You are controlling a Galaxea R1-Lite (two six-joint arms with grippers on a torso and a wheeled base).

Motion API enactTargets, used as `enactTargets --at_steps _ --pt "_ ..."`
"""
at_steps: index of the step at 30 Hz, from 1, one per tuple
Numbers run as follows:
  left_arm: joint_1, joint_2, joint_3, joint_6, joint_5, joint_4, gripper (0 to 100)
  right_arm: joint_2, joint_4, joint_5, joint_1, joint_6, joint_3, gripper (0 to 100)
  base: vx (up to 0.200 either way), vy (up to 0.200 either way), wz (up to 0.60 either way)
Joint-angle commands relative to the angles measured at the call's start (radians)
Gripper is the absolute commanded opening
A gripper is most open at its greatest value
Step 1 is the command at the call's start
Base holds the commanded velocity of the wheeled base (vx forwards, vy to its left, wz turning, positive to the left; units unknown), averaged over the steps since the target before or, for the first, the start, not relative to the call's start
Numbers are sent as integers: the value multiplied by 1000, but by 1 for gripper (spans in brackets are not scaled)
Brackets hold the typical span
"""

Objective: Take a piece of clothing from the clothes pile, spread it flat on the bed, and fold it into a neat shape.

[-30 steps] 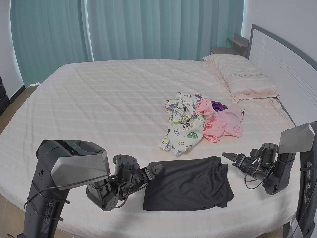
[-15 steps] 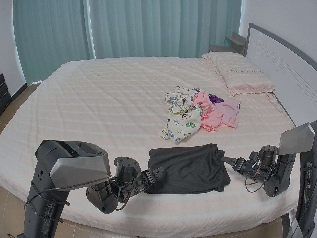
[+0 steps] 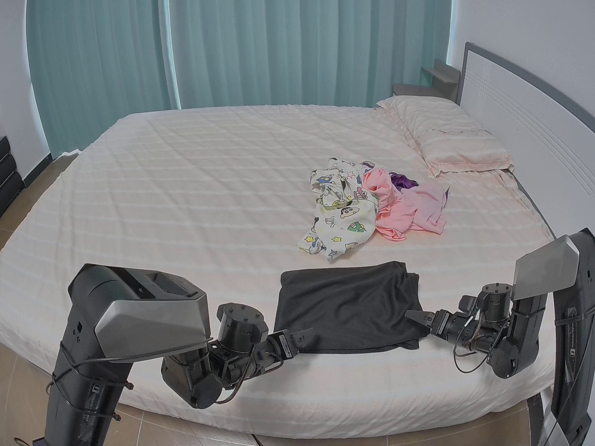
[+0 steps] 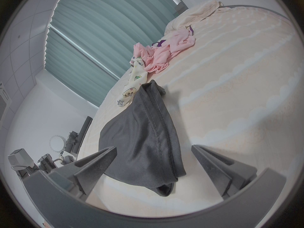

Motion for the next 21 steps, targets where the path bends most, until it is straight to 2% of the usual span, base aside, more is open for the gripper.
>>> enactTargets --at_steps 1,4,5,16,21 --pt "-17 0 30 27 -9 -11 100 12 -1 0 6 0 2 100 0 0 0" --pt "-17 3 30 68 -9 -12 100 12 -1 0 7 0 4 100 0 0 0" --pt "-17 3 30 75 -9 -12 0 12 -1 0 7 0 4 100 0 0 0" --pt "-26 -19 61 78 4 -11 0 30 8 0 9 -50 21 100 0 0 0" --pt "-37 -37 71 78 4 -11 0 35 13 0 35 -58 27 100 0 0 0"
